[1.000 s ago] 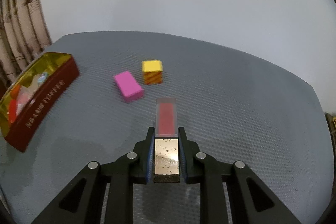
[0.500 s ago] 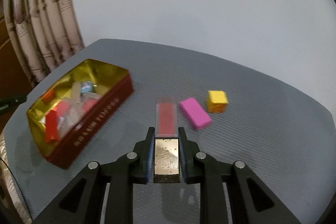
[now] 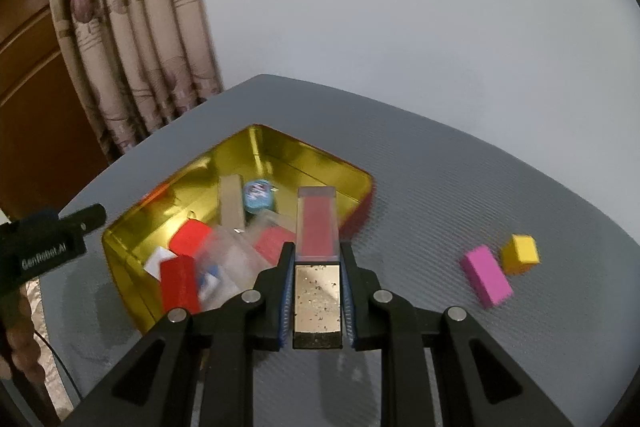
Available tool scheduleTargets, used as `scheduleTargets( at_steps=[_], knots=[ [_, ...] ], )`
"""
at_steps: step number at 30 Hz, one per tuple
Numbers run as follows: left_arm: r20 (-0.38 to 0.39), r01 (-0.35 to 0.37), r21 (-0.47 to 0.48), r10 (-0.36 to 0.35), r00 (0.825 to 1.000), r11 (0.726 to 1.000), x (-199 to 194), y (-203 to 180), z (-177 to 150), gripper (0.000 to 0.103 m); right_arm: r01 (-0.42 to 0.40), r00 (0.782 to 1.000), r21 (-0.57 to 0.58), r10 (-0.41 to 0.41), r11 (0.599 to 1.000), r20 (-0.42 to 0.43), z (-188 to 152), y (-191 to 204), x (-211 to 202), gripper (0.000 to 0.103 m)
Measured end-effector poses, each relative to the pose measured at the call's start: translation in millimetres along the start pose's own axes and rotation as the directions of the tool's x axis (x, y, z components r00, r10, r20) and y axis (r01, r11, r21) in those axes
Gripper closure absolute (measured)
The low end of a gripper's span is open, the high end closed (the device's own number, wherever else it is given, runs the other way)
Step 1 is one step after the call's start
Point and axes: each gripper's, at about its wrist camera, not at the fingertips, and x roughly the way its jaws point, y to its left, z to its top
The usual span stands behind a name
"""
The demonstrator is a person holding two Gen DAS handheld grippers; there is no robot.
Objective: Organize rigid objects
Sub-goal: 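Carry the gold block into the gold tin and open the right gripper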
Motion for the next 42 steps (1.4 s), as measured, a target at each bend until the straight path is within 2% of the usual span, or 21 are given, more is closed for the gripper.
scheduleTargets(
  at_steps=[5,12,22,25,37,42],
  knots=[
    [-0.013,-0.017,-0.027,0.016,1.0,0.999,4,2,2,0.025,-0.032,0.999,-0.013,0.031,0.999,-0.016,19,21,18,0.083],
    [-0.028,-0.045,-0.071,0.043,0.999,0.997,8,4,5,0.025,-0.054,0.994,-0.023,0.051,0.998,-0.095,38,33,59,0.083],
    [-0.043,-0.04,-0.038,0.038,0.998,0.999,12,-2,3,0.025,-0.029,0.986,-0.037,0.023,0.999,-0.168,43,29,103,0.083],
    [-0.041,-0.009,-0.041,0.007,0.999,0.999,11,-3,4,0.025,-0.016,0.985,-0.034,0.01,0.999,-0.171,40,28,110,0.083],
    [-0.041,0.001,-0.036,-0.003,0.999,0.999,12,-6,4,0.025,-0.002,0.99,0.012,0.004,1.0,-0.142,39,26,116,0.081],
    [-0.04,0.001,-0.029,-0.003,0.999,1.0,11,-8,3,0.025,0.001,0.991,0.008,0.001,1.0,-0.131,39,27,107,0.066]
  ],
)
